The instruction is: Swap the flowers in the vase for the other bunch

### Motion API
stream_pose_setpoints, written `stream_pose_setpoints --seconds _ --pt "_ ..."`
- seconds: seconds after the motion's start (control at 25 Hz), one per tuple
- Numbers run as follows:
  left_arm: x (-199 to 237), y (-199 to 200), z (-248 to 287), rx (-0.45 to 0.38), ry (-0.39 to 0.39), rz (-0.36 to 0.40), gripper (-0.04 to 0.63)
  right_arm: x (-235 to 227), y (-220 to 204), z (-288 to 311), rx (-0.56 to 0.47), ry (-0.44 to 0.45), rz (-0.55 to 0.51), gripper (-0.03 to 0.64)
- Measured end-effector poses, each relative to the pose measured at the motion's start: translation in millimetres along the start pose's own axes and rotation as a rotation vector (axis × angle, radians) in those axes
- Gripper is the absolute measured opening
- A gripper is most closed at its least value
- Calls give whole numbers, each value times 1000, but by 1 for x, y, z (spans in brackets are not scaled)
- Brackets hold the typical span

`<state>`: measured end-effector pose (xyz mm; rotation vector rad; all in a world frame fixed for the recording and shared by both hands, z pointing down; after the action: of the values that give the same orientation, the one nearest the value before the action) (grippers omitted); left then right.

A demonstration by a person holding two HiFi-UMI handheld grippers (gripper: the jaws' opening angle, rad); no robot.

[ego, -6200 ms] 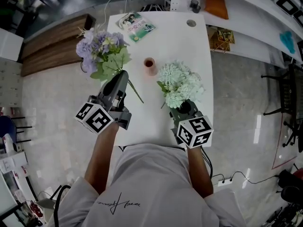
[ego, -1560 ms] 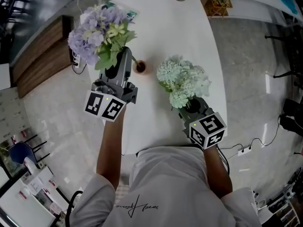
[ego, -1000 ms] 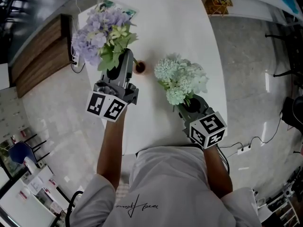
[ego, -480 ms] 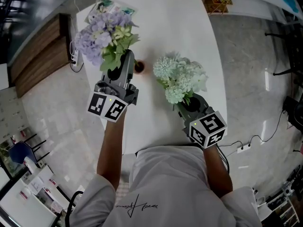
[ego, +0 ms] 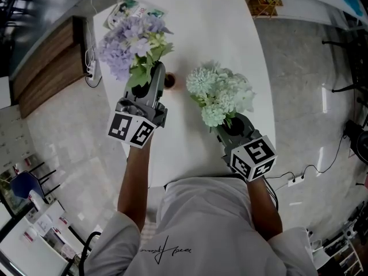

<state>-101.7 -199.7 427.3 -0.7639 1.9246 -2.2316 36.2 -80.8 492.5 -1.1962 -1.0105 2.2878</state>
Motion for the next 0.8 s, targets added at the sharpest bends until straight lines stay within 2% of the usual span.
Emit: stream_pose_setpoints --seconds 0.32,0.8 --pt "-2 -10 -4 33 -2 53 44 3 3 0 -9 -3 -16 77" --pt "-5 -25 -3 74 3 71 64 2 2 -2 -4 -4 -37 77"
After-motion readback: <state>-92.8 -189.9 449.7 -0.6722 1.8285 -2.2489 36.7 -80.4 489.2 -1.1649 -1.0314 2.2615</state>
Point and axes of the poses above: the fingertips, and each gripper's own axes: z forward along the fingers, x to its left, y out of its top, the point moved 1 cm from there along -z, backward along the fingers, and after that the axes turned 9 degrees about y, right-handed, at the moved point
